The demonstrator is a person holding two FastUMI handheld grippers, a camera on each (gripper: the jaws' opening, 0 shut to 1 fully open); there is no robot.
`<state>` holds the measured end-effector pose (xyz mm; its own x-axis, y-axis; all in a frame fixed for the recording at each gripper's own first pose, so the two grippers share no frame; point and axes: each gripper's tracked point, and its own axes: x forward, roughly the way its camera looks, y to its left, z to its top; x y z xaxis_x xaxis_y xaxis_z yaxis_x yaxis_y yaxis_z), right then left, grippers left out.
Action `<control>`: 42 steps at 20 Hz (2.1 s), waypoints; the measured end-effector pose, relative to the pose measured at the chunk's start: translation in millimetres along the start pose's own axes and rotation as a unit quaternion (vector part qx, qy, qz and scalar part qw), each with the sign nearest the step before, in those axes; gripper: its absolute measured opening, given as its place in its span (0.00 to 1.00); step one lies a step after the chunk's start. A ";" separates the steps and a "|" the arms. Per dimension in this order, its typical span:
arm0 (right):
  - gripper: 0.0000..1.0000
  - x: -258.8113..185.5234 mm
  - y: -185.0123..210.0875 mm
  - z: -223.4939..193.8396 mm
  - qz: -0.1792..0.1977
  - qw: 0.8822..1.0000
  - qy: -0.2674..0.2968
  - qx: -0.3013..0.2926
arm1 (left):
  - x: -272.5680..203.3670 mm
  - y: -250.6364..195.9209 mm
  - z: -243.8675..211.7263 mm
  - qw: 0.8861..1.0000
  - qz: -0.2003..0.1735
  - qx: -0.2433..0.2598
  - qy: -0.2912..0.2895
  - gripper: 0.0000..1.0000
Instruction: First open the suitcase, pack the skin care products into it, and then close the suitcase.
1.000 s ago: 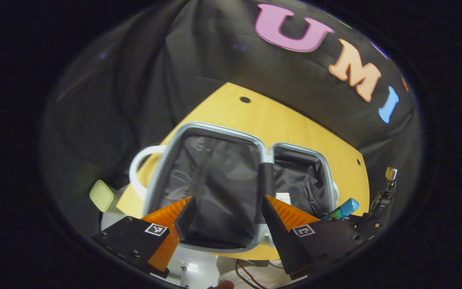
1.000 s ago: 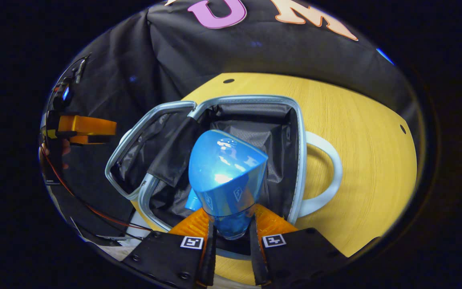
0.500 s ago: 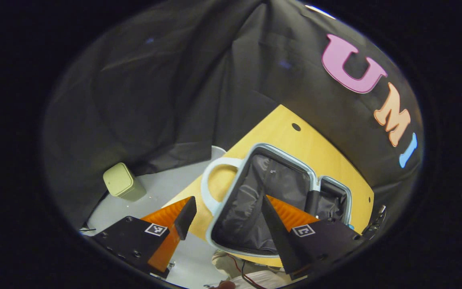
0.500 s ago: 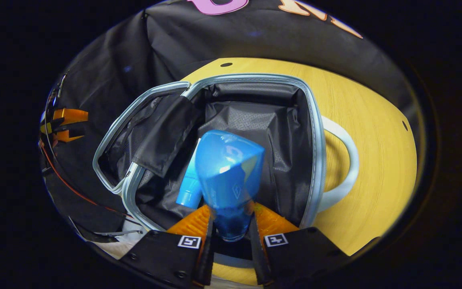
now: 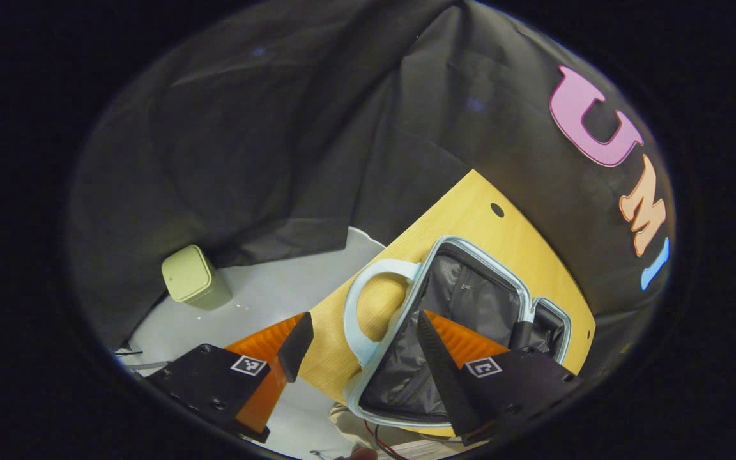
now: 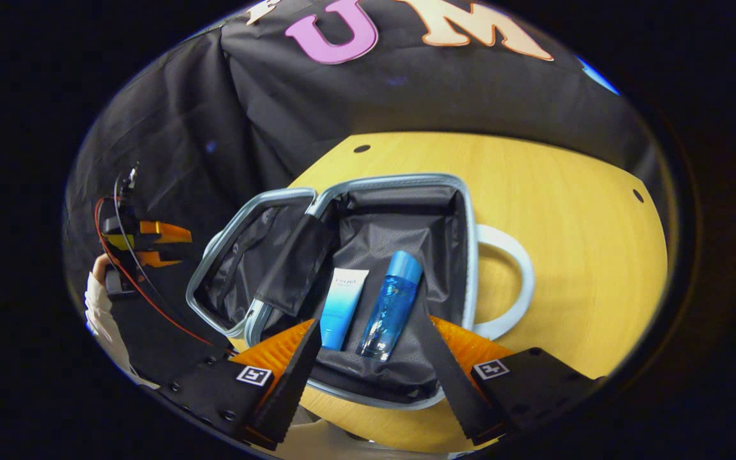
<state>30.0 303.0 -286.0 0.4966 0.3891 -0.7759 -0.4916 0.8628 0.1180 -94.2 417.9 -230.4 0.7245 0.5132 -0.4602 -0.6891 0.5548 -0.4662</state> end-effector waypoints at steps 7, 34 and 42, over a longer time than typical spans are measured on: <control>0.98 -54.5 -55.2 29.8 -0.073 0.996 -0.050 0.003 | 43.6 13.4 -8.0 0.998 -0.005 -0.047 0.036 0.96; 0.98 -93.7 -106.5 43.3 -0.105 0.990 -0.093 0.024 | -55.0 -93.2 29.0 0.993 -0.100 0.023 0.055 0.03; 0.98 -117.2 -136.9 55.9 -0.092 0.988 -0.121 0.027 | -131.6 -195.8 17.5 0.986 -0.135 0.096 0.027 0.03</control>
<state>79.1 157.3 -176.5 0.7337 0.2846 -0.6170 -0.3418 0.9394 0.0269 -54.4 253.2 -65.4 0.8761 0.2968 -0.3800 -0.4511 0.7827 -0.4287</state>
